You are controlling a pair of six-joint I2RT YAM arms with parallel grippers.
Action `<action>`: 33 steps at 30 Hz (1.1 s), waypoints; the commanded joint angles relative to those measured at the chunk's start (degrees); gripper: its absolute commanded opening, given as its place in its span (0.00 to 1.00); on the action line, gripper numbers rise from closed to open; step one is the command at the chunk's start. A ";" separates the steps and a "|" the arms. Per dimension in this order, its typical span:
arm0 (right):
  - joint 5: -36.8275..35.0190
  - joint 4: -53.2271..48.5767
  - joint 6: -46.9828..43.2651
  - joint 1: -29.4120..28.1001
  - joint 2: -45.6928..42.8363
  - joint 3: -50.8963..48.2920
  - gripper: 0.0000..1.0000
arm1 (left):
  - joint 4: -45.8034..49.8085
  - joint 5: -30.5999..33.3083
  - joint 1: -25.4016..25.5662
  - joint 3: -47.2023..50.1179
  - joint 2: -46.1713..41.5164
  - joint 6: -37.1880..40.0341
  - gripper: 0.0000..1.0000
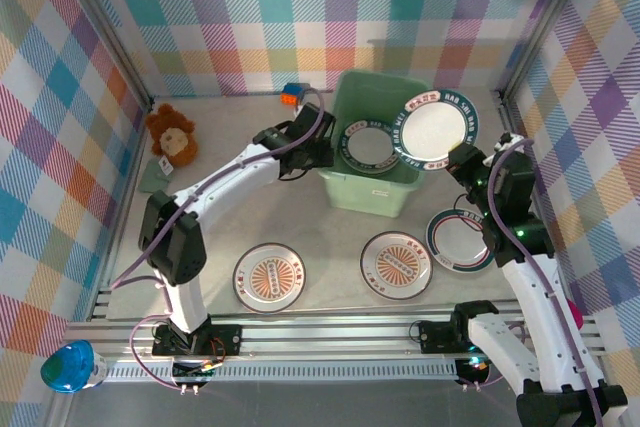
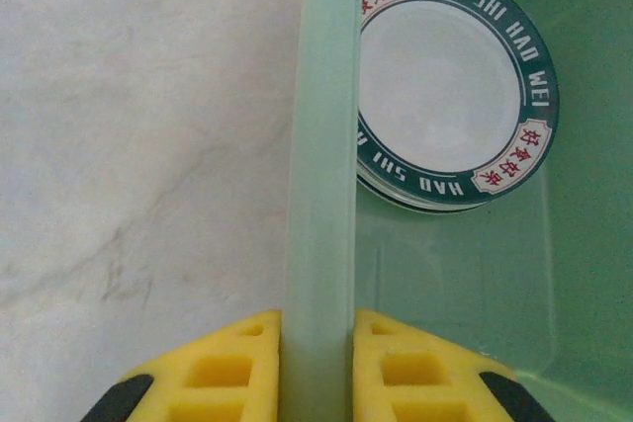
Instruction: Place the plates into the plastic bin on the countertop
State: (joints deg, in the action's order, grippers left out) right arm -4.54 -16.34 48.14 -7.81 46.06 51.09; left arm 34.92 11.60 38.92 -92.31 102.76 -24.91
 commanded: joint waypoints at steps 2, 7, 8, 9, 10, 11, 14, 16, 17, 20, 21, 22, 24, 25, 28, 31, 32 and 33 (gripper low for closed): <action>4.72 4.24 3.23 0.34 1.68 1.07 0.00 | 4.18 5.38 -0.33 5.89 -7.57 -7.69 0.17; 7.62 5.07 3.94 0.28 3.76 1.33 0.00 | 4.98 6.82 -0.33 10.45 -12.40 -11.22 0.17; 8.12 5.07 3.89 0.26 4.13 1.59 0.00 | 5.07 6.40 -0.32 11.09 -13.11 -11.83 0.17; 8.62 5.06 3.87 0.27 4.50 1.85 0.00 | 5.23 5.89 -0.25 11.59 -13.73 -12.39 0.17; 8.99 5.06 3.87 0.21 4.71 1.95 0.00 | 5.25 5.47 -0.19 12.05 -14.10 -12.74 0.18; 9.33 5.15 3.98 0.17 4.96 2.04 0.00 | 5.41 5.06 -0.16 12.32 -14.46 -12.98 0.19; 10.14 5.34 4.54 0.10 5.36 2.25 0.00 | 5.25 3.88 0.02 13.02 -15.17 -13.60 0.19; 10.41 5.18 4.77 0.02 5.59 2.80 0.00 | 4.78 2.31 0.19 13.21 -15.42 -13.90 0.21; 10.42 4.89 4.77 -0.09 5.70 3.25 0.00 | 5.00 1.99 0.30 13.16 -15.40 -14.02 0.22; 10.58 3.58 5.08 -0.62 6.47 4.70 0.00 | 5.41 1.30 0.61 13.25 -15.40 -13.68 0.27; 10.60 3.28 5.29 -0.92 6.73 4.96 0.00 | 5.43 1.32 0.54 13.38 -15.55 -13.67 0.31; 10.59 3.13 5.58 -1.21 7.00 5.20 0.00 | 5.43 1.41 0.61 13.51 -15.65 -13.40 0.34; 10.20 3.09 6.17 -2.21 7.61 5.51 0.00 | 5.25 1.73 0.55 13.48 -15.87 -12.68 0.42; 9.81 2.98 6.29 -2.70 7.84 5.77 0.00 | 5.25 1.91 0.55 13.38 -15.92 -12.34 0.45; 8.96 2.65 6.83 -3.92 8.84 6.55 0.00 | 5.33 1.85 0.41 12.70 -15.84 -10.87 0.54; 8.07 2.22 6.99 -5.06 9.81 7.72 0.00 | 5.46 1.00 -0.41 11.84 -15.90 -8.93 0.59; 7.64 1.64 7.25 -5.49 10.15 8.28 0.00 | 5.60 0.84 -0.85 11.57 -16.00 -8.25 0.61; 7.40 1.04 7.46 -6.07 10.55 9.04 0.00 | 5.51 0.33 -1.39 11.50 -16.25 -7.59 0.63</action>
State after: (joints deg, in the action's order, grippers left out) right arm 3.99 -16.47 54.24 -12.78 56.47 56.31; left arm 39.09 12.86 38.70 -79.64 88.64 -35.18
